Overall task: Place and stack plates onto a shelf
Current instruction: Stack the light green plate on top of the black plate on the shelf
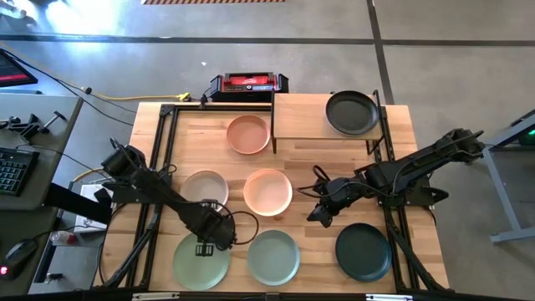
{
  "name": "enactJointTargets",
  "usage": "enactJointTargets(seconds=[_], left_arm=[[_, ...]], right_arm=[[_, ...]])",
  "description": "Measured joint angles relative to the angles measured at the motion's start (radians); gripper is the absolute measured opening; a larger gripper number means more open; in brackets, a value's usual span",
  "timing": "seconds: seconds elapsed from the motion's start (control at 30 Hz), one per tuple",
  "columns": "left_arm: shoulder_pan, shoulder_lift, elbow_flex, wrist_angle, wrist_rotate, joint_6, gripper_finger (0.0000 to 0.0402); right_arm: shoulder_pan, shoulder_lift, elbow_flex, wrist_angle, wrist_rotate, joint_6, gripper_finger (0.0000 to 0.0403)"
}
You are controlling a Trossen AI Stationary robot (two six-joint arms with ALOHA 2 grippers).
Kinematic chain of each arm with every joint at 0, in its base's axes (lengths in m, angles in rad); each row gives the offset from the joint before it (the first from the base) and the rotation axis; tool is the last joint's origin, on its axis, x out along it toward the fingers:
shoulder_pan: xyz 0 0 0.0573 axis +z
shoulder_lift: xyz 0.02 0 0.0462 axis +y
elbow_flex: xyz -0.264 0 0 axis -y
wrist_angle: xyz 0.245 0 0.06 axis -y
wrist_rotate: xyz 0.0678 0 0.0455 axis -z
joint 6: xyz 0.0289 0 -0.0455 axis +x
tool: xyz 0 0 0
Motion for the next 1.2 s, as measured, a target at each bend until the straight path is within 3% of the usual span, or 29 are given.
enactJointTargets(seconds=[1.2], left_arm=[[0.002, 0.040, -0.001, 0.094, 0.011, 0.018, 0.0126]], right_arm=[[0.000, 0.000, 0.000, 0.015, 0.000, -0.028, 0.0078]])
